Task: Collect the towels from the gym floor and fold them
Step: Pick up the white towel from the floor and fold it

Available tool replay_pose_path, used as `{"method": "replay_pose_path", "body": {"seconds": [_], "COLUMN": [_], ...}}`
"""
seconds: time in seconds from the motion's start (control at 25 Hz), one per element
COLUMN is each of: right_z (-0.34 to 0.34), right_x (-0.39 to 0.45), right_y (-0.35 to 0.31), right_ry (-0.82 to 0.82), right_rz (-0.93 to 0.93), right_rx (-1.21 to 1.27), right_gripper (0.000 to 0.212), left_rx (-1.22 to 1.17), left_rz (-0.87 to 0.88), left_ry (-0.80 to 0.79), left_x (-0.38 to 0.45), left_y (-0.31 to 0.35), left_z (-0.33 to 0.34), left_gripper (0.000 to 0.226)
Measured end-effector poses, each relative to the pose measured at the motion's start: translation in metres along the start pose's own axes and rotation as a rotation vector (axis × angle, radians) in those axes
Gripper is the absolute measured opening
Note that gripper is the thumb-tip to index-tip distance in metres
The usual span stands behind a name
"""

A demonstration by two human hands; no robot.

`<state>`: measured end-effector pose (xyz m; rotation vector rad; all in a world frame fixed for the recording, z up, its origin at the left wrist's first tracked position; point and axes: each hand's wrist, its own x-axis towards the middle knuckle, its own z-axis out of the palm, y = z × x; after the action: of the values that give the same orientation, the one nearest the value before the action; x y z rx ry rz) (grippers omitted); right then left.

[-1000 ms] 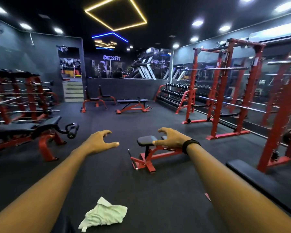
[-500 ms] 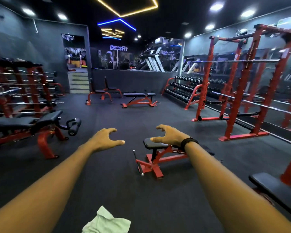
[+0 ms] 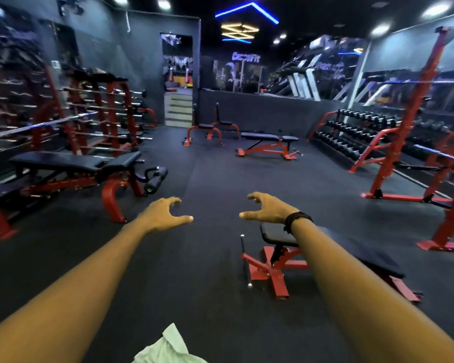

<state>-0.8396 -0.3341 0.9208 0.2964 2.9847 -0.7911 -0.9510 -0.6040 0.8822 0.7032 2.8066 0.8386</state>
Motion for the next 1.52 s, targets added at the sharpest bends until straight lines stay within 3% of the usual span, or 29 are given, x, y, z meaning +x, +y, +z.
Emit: {"method": "replay_pose_path", "body": {"seconds": [0.16, 0.4, 0.72, 0.8, 1.08, 1.32, 1.52], "right_z": [0.011, 0.098, 0.298, 0.334, 0.596, 0.773, 0.880], "right_x": [0.091, 0.223, 0.382, 0.392, 0.417, 0.411, 0.391], "right_y": [0.024, 0.053, 0.118, 0.135, 0.256, 0.359, 0.431], "right_ry": [-0.018, -0.120, -0.344, -0.358, -0.691, -0.810, -0.872], "right_rz": [-0.017, 0.030, 0.231, 0.275, 0.322, 0.382, 0.428], "right_rx": [0.069, 0.127, 0.106, 0.105, 0.015, -0.027, -0.119], "right_gripper": [0.076, 0.072, 0.062, 0.059, 0.055, 0.045, 0.044], "left_rx": [-0.075, -0.201, -0.238, -0.251, -0.269, -0.273, -0.285], "left_rz": [-0.125, -0.301, -0.467, -0.490, -0.689, -0.769, -0.773], "left_ry": [0.020, -0.033, -0.235, -0.267, -0.438, -0.543, -0.535], "left_x": [0.052, 0.143, 0.281, 0.287, 0.297, 0.284, 0.269], "left_y": [-0.036, -0.128, -0.294, -0.315, -0.467, -0.558, -0.604], "left_z": [0.014, 0.060, 0.182, 0.210, 0.406, 0.582, 0.690], "left_gripper": [0.078, 0.070, 0.064, 0.063, 0.061, 0.058, 0.052]}}
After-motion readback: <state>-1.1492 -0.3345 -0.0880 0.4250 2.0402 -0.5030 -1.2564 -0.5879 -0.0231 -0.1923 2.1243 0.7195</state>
